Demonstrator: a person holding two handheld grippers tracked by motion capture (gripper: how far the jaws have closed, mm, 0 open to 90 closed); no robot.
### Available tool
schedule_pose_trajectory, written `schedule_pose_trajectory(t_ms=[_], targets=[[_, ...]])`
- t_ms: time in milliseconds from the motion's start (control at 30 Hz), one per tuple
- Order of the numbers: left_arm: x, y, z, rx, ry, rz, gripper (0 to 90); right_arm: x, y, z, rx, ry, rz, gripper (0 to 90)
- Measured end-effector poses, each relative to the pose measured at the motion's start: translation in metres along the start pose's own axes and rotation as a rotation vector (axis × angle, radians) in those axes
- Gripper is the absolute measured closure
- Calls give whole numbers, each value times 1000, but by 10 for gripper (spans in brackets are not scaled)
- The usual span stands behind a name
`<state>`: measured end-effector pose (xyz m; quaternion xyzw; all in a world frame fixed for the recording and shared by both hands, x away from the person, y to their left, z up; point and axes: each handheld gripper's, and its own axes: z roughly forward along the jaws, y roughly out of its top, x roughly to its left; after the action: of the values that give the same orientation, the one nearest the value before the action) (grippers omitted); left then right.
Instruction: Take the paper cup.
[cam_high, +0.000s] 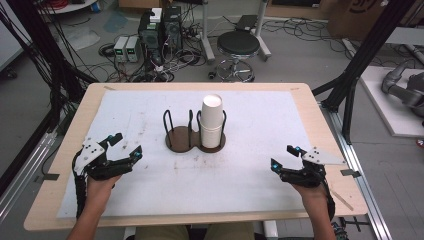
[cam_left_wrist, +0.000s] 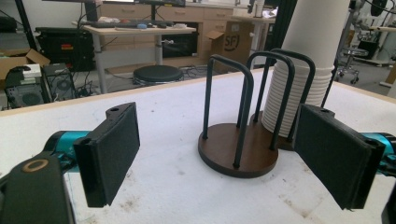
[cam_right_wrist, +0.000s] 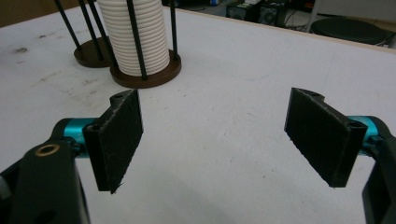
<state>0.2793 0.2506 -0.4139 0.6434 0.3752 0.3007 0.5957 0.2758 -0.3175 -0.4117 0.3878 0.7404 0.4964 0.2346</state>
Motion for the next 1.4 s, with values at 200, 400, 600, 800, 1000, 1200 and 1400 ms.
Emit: schedule_pose_trajectory(t_ms=[200, 400, 600, 800, 1000, 1200, 1400], targets=[[-1, 1, 1, -1, 2, -7, 148, -1, -1, -1, 1, 8, 5, 197], [-1, 2, 1, -5, -13, -9, 148, 2, 0, 1, 10, 21, -12, 197], [-7, 1, 1, -1, -41, 3, 148, 11, 3, 4, 28, 38, -29, 197], [-11, 0, 3, 6, -83, -3, 152, 13, 9, 5, 21, 38, -29, 197], [-15, 1, 5, -3, -103, 18, 158, 17, 25, 6, 15, 81, -24, 196], [-18, 0, 9, 3, -117, 16, 156, 26, 49, 18, 5, 135, -54, 197], [-21, -1, 11, 9, -122, 23, 157, 38, 81, 32, -19, 203, -92, 197]])
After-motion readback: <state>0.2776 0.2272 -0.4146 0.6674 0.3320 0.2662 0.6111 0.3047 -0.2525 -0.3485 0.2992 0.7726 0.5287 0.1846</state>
